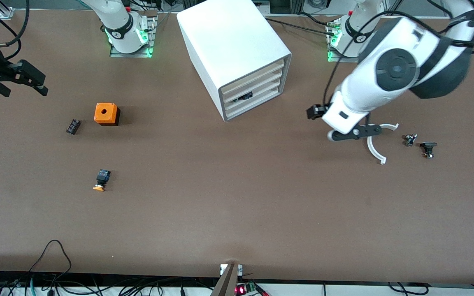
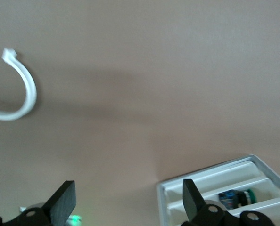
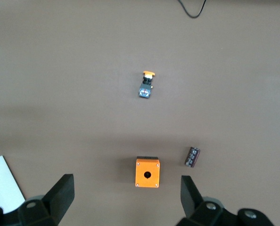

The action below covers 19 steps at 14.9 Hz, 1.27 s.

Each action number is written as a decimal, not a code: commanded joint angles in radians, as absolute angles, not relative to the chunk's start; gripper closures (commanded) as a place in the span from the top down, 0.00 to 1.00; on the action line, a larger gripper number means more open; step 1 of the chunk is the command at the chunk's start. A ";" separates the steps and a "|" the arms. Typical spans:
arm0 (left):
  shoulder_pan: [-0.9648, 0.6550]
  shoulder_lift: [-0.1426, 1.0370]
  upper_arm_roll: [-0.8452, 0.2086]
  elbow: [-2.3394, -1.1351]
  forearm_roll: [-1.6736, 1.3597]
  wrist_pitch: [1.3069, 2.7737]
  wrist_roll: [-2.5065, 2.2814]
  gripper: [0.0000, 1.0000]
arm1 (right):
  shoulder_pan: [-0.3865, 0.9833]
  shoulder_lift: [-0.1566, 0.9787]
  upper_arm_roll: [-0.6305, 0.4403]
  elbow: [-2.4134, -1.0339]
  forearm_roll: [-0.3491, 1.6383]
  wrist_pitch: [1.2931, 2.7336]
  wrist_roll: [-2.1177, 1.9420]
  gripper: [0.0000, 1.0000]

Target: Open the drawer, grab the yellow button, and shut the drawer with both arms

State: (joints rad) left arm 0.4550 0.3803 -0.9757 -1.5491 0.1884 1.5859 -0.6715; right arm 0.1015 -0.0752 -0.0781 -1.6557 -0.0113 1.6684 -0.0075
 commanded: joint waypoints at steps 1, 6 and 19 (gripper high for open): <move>0.413 0.275 -0.834 -1.557 0.132 1.565 -0.525 1.00 | 0.058 0.089 -0.060 -1.447 -0.012 1.586 -0.006 1.00; 0.244 0.149 -0.446 -1.600 -0.006 1.591 -0.124 1.00 | 0.009 0.078 -0.020 -1.456 -0.012 1.565 0.003 1.00; -0.011 -0.091 -0.083 -1.781 0.005 1.672 0.037 1.00 | 0.015 0.075 -0.017 -1.440 -0.025 1.574 -0.002 1.00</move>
State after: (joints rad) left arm 0.0237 -0.0649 -0.1163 -1.7490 0.0157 1.6725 0.0710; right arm 0.0272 0.0772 -0.0345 -1.4622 -0.0113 1.5841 -0.0057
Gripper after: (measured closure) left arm 0.000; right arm 0.000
